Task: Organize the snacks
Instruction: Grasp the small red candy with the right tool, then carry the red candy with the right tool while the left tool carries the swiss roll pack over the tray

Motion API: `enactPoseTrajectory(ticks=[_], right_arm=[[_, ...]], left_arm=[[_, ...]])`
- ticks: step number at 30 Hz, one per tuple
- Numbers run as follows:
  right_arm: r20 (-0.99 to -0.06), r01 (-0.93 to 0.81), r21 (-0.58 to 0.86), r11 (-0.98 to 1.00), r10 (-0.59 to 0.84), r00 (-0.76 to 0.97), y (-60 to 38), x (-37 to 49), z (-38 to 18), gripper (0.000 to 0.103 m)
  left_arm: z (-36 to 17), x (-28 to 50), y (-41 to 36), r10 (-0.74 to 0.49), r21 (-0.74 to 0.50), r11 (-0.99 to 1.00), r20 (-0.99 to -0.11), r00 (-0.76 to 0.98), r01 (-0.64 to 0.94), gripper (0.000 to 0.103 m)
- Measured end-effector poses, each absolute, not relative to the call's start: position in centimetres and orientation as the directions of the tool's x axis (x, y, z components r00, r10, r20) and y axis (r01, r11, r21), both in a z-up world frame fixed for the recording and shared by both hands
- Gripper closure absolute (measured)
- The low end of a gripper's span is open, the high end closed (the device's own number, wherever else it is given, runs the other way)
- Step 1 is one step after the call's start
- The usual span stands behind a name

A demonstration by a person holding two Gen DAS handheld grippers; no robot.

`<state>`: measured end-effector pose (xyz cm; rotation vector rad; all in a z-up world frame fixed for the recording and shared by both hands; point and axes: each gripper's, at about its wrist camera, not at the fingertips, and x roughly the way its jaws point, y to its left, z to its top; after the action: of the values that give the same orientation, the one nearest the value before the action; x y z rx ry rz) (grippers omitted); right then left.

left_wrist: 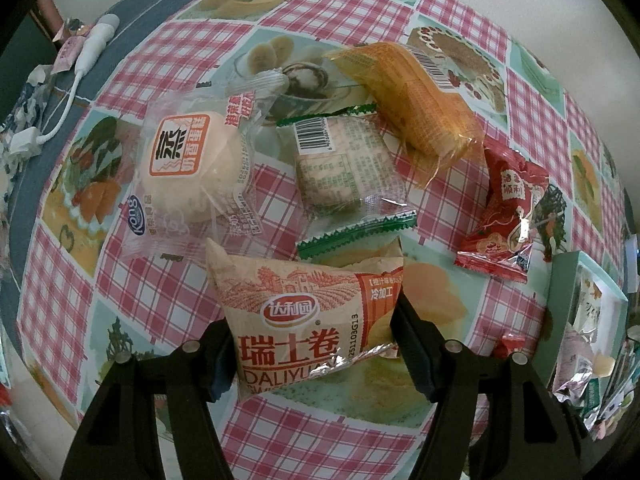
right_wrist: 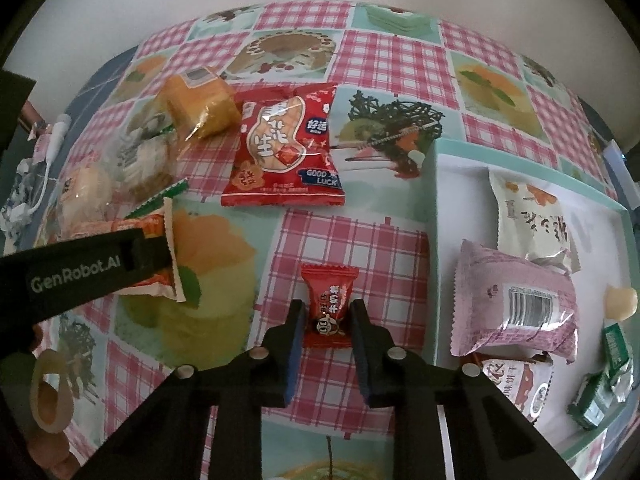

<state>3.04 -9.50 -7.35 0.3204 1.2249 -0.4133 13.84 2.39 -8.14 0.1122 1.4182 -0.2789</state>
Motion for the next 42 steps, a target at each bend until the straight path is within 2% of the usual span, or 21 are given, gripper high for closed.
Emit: enactPoseTrajectory(ticks=[16,25,42], right_arm=[[-0.924,0.480,-0.007,0.877,-0.190,0.333,-10.1,1.6,-3.7,0.081],[-0.902,0.511,0.003,0.860,-0.218,0.372,-10.7,0.7,-2.1,0.081],[-0.856,0.586,0.019,0.810,-0.290,0.429,-13.9,-3.3,2.1,0.081]], left_arm=[[-7.0,13.1,1.8,-0.083,-0.038,0.962,-0.984,0.156,0.270,0.034],[-4.6,12.2,1.5,-0.070,-0.009,0.963,-0.973,0.219,0.269,0.035],[1.0,9.4,-1.6,-0.159,-0.043,0.941,-0.932,0.326,0.336,0.035]])
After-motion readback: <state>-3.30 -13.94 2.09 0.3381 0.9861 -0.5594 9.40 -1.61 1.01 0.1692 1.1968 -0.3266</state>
